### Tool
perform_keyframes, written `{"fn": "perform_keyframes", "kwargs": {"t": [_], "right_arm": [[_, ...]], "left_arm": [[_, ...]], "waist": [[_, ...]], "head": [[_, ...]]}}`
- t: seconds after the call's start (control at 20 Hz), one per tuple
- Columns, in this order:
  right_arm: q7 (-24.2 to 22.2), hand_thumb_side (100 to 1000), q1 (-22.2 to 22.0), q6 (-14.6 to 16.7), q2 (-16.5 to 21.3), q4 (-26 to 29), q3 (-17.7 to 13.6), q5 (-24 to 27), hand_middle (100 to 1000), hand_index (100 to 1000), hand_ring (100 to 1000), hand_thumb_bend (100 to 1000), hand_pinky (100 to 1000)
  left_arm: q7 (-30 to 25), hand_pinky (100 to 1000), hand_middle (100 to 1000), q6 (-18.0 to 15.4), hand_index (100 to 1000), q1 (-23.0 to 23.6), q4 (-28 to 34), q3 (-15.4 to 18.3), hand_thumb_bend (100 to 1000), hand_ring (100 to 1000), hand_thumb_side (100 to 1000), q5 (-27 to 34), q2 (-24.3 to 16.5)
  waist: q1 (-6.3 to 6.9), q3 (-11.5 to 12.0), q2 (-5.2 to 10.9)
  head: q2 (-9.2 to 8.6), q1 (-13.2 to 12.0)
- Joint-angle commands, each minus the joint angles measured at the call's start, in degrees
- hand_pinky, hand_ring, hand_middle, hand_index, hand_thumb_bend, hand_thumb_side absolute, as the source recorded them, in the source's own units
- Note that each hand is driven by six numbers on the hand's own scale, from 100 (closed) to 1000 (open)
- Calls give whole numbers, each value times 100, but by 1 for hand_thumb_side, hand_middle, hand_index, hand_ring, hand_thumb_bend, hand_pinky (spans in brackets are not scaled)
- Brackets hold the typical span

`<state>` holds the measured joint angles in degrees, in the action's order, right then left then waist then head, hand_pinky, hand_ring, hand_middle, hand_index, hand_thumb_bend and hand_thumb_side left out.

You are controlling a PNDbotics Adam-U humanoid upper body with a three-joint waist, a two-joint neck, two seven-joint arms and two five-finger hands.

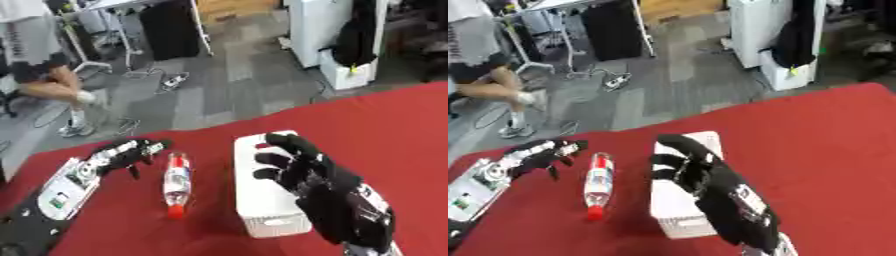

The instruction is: Pick up objects on the table and place them in the box.

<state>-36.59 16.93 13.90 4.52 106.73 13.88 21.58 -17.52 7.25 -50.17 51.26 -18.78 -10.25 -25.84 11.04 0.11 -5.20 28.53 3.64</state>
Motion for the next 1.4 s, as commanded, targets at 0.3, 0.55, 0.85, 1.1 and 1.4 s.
{"fn": "perform_keyframes", "kwargs": {"t": [0.3,0.55,0.85,1.1,1.4], "right_arm": [[-13,1000,67,-10,5,118,41,23,986,1000,921,100,874],[-24,1000,85,-17,3,125,45,30,987,1000,922,100,874],[-32,1000,97,-27,16,134,43,38,986,1000,922,100,875],[-42,1000,116,-30,24,137,43,43,986,1000,923,100,875],[-52,1000,130,-32,27,136,42,47,986,1000,923,100,875]], "left_arm": [[-16,502,785,-164,901,-171,-48,121,359,780,961,-132,14],[0,501,785,-226,901,-174,-96,135,355,780,965,-149,83],[62,505,786,-312,903,-168,-153,170,359,781,963,-229,92],[143,503,781,-321,902,-142,-308,243,389,774,959,-390,144],[267,508,781,-325,906,-79,-577,378,387,770,965,-686,246]], "waist": [[-20,-36,44],[-31,-81,20],[-30,-108,-9],[-37,-138,-37],[-37,-164,-55]], "head": [[-46,-91],[-44,-108],[-122,-83],[-386,21],[-516,49]]}}
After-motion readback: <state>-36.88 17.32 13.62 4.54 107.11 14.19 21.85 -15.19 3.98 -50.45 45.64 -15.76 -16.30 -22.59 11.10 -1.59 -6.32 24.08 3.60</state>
